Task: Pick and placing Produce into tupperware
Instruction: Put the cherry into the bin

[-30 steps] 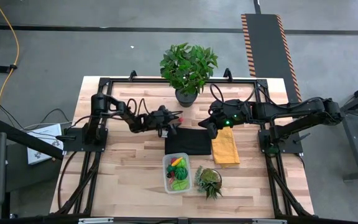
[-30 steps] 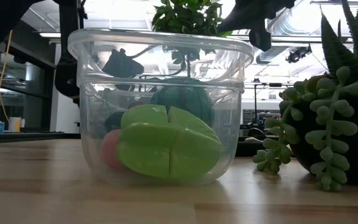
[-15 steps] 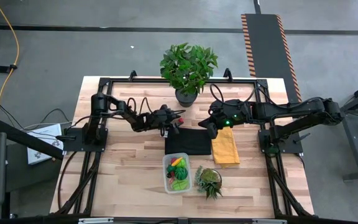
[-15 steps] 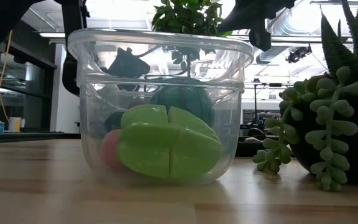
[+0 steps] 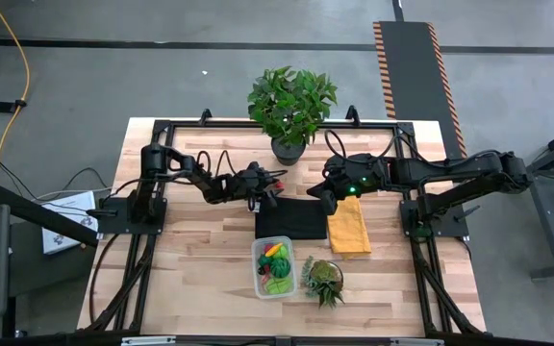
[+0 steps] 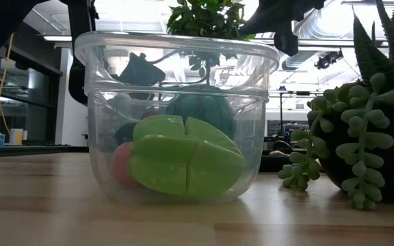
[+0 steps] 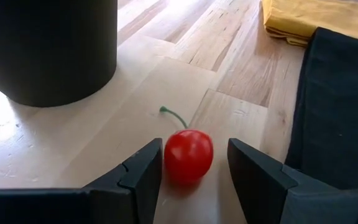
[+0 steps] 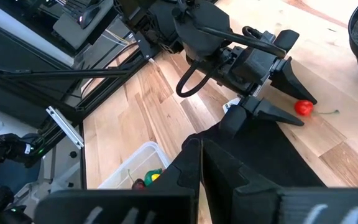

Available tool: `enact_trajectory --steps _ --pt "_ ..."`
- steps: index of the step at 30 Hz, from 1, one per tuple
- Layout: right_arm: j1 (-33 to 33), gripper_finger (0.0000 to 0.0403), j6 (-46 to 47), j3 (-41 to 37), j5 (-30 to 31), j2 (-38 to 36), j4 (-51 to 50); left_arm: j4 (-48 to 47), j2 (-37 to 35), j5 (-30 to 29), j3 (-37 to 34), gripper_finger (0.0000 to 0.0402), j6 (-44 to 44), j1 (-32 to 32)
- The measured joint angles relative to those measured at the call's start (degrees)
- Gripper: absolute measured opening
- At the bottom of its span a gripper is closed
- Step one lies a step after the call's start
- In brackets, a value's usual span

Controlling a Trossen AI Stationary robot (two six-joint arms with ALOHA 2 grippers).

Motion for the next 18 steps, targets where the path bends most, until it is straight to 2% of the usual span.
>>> enact_trajectory --steps 7,15,18 --pt "-0.01 0.0007 -0.16 0.0 0.0 0.0 0.0 0.0 0.0 0.02 0.0 0.0163 0.0 0.0" --pt "0.0 0.0006 -0.18 0.0 0.0 0.0 -0.12 0.02 0.0 1.31 0.0 0.0104 0.0 0.07" --pt "-0.01 0.0007 -0.16 0.0 0.0 0.0 -0.42 0.04 0.0 1.31 0.0 0.0097 0.0 0.07"
